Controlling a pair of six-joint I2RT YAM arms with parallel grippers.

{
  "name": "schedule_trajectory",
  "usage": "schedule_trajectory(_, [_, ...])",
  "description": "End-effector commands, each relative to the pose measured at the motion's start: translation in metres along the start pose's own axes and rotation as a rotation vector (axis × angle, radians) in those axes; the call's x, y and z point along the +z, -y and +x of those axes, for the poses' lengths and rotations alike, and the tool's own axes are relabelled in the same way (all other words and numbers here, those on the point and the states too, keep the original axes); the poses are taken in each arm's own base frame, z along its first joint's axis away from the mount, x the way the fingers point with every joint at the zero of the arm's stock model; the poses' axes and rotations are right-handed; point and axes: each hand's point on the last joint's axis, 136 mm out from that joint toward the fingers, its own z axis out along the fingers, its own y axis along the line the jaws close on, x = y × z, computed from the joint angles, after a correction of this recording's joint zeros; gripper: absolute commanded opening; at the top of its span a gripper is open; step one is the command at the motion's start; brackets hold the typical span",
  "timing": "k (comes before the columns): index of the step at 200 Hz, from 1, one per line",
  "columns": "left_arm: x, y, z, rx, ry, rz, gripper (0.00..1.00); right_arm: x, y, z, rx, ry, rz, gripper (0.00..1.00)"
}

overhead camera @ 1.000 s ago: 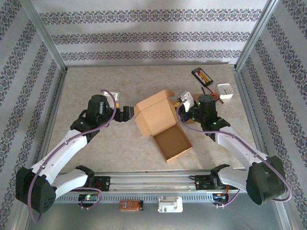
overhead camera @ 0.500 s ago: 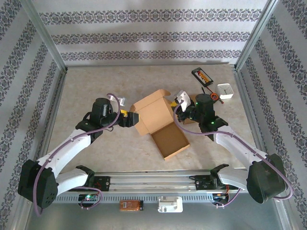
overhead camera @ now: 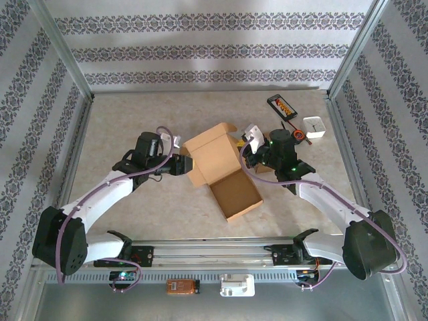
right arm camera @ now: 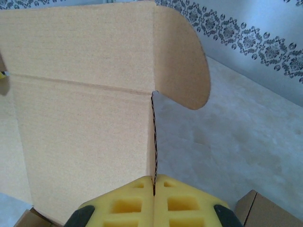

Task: Fold the paper box

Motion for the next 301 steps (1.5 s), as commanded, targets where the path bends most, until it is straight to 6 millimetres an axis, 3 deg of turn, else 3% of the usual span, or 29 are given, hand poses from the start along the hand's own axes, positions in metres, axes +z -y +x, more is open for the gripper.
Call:
schedule_trajectory(1, [-0.010, 0.004, -0.010, 0.023, 0.000, -0.065, 0.34, -0.001, 0.000, -0.024, 0.003, 0.057, 0.024, 0.00])
schedule_trajectory(40, [-0.022, -0.009, -0.019, 0.175, -0.015, -0.277, 0.28, 0.000, -0.008, -0.034, 0.025, 0.075, 0.034, 0.00])
schedule_trajectory(82, [-0.025, -0.006, -0.050, 0.231, 0.103, -0.367, 0.20, 0.012, -0.025, -0.044, 0.003, 0.103, 0.050, 0.00])
schedule_trajectory(119, [-0.029, -0.011, -0.075, 0.206, 0.228, -0.470, 0.19, 0.023, -0.023, -0.060, 0.050, 0.157, 0.113, 0.00])
schedule_trajectory(136, [-0.033, -0.009, -0.088, 0.212, 0.301, -0.496, 0.19, 0.034, -0.016, -0.060, 0.138, 0.172, 0.166, 0.03])
schedule_trajectory(161, [-0.038, -0.009, -0.101, 0.239, 0.380, -0.536, 0.19, 0.057, -0.026, -0.046, 0.215, 0.155, 0.170, 0.11])
schedule_trajectory(183, [-0.038, 0.000, -0.109, 0.310, 0.423, -0.518, 0.20, 0.068, -0.036, -0.033, 0.233, 0.132, 0.151, 0.20])
schedule_trajectory(203, [-0.034, 0.013, -0.111, 0.438, 0.417, -0.470, 0.20, 0.065, -0.038, -0.030, 0.199, 0.107, 0.135, 0.30])
schedule_trajectory(233, [-0.026, 0.013, -0.107, 0.568, 0.387, -0.471, 0.20, 0.046, -0.017, -0.024, 0.188, 0.071, 0.145, 0.46])
schedule_trajectory(248, [-0.024, 0.008, -0.105, 0.601, 0.369, -0.495, 0.20, 0.032, -0.001, -0.021, 0.207, 0.061, 0.156, 0.62])
schedule_trajectory(273, [-0.021, 0.005, -0.101, 0.623, 0.344, -0.498, 0.20, 0.017, 0.008, -0.022, 0.139, 0.041, 0.097, 0.84])
schedule_trajectory(301, [-0.020, 0.008, -0.100, 0.625, 0.346, -0.481, 0.20, 0.014, 0.009, -0.034, -0.021, 0.026, 0.011, 0.93])
